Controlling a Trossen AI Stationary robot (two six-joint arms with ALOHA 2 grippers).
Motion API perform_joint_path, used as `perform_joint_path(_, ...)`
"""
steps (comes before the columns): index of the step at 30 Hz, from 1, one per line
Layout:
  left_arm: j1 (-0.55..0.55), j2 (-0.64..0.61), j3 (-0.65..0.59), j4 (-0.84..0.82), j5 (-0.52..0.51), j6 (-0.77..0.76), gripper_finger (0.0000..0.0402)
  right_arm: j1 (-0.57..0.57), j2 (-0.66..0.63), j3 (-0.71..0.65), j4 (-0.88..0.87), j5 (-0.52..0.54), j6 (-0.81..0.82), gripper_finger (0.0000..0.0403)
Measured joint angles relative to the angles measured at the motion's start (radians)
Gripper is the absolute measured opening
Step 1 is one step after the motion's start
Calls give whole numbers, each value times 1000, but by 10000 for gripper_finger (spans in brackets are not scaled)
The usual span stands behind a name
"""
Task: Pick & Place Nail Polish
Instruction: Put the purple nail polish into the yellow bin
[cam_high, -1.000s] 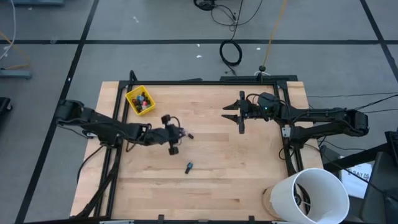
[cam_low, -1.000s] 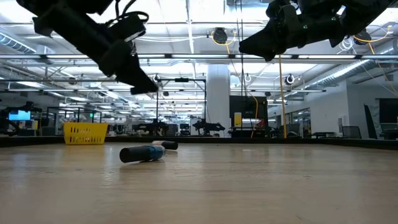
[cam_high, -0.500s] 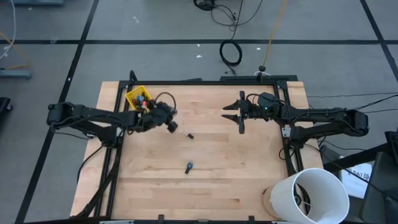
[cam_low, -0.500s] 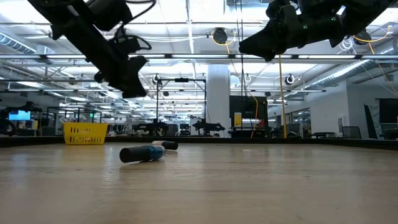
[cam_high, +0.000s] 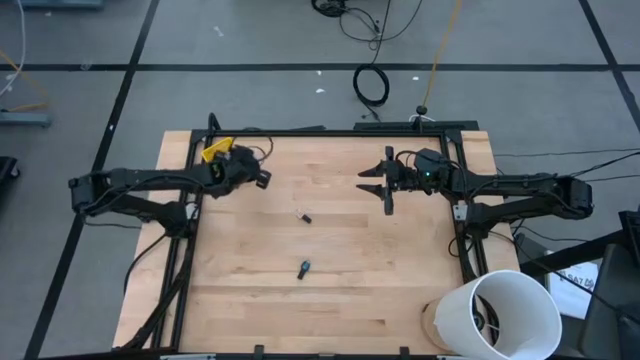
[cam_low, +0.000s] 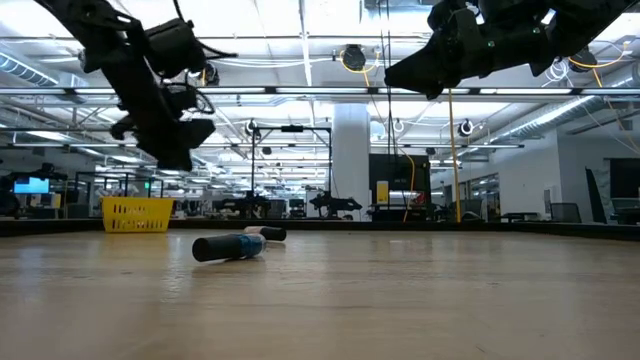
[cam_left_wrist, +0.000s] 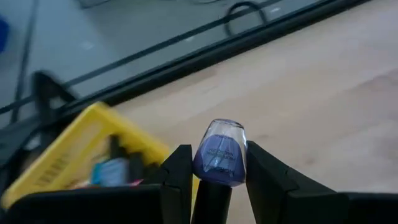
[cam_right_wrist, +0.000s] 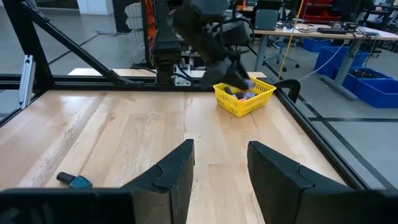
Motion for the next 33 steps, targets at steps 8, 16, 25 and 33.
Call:
perform_joint_path(8,125,-141,-90,10,-53,-81,99,0,0,0,-1,0,-3,139)
perform_joint_path(16,246,-203,-244,98,-52,-155,99,0,0,0,0,0,-3,139)
perform_joint_path(25,328,-200,-313,201,-49,-170,99,0,0,0,0,0,-3,139)
perform_joint_path(33,360,-199,-314,217,-40,-159,187,0,0,0,0,0,-3,139)
